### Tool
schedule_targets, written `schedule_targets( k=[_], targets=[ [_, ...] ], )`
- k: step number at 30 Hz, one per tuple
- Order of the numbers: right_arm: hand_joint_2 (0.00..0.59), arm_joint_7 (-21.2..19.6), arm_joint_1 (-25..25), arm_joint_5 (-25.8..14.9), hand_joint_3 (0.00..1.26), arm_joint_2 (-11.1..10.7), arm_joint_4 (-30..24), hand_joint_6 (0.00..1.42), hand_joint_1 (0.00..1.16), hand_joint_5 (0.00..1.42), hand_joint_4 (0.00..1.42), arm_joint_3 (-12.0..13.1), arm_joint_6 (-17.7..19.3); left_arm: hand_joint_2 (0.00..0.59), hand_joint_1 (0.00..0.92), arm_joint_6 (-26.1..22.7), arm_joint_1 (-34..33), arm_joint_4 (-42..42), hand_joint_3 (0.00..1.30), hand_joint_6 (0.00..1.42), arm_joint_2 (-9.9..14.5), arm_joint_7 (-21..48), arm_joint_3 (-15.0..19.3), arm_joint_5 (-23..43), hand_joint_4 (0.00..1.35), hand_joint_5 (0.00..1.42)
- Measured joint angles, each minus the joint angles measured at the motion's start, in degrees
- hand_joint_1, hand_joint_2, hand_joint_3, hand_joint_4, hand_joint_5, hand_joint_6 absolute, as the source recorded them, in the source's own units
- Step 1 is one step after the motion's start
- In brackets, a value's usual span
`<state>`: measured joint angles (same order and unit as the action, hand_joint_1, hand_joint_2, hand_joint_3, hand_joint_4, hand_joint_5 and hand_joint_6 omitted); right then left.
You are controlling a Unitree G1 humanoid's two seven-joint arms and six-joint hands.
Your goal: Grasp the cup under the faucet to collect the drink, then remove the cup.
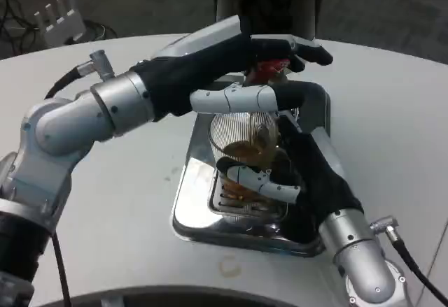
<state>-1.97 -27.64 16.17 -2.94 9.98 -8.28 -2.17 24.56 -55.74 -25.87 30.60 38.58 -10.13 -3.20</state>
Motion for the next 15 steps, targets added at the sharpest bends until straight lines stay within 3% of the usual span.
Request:
schedule_targets(
  k=[15],
  targets=[
    [0.195, -4.89, -0.2, 1.57, 0.07, 2.76, 1.15, 0.06, 0.74, 0.21, 0.13, -1.98, 1.0, 0.041, 0.0, -0.02, -0.25, -0.04, 0.25, 0.22, 0.32, 0.31, 0.0, -0.05, 0.15, 0.19]
  ],
)
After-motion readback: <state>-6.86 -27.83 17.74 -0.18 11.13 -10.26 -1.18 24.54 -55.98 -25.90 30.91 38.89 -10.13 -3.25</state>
